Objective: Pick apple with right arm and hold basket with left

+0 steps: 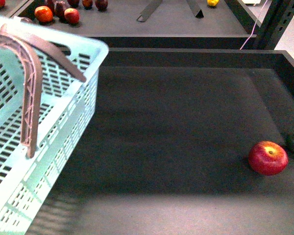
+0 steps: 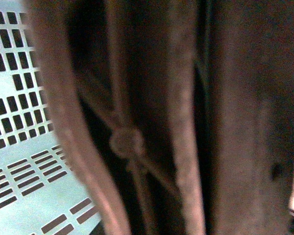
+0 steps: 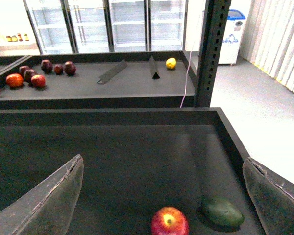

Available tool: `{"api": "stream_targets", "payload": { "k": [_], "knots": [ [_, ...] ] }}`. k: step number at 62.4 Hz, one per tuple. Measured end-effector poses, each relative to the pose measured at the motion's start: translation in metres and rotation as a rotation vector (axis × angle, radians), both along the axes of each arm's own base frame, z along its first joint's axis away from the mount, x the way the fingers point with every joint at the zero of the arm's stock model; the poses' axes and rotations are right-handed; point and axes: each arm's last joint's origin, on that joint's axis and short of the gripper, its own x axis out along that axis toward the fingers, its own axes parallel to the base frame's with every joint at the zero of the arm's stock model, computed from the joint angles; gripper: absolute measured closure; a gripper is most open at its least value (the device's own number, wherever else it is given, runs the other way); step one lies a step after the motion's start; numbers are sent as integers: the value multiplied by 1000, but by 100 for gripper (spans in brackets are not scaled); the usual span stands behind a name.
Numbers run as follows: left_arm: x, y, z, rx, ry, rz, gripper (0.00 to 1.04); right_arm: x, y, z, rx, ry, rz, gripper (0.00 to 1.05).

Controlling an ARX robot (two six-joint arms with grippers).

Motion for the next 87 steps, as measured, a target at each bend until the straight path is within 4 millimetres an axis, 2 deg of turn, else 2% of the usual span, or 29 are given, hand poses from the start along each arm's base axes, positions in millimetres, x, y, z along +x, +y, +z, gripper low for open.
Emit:
{"api": "stream_targets", "payload": {
  "k": [7,14,24,32,48,56,87],
  "knots": [
    [-1,-49,30,55,-52,-188,91,0,0,0,0,0,0,9],
    [-7,-97,46,87,-71,-351,91,0,0,0,0,0,0,9],
    [-20,-134,57,108,-87,-469,91,0,0,0,0,0,0,9],
    [-31,-153,61,130,-93,-541,91,0,0,0,0,0,0,9],
    [-55,-173,69,160,-110,-639,91,0,0,0,0,0,0,9],
    [-63,-177,76,162,-135,-665,91,0,0,0,0,0,0,9],
    [-64,-177,77,169,-144,-669,91,0,0,0,0,0,0,9]
  ]
}}
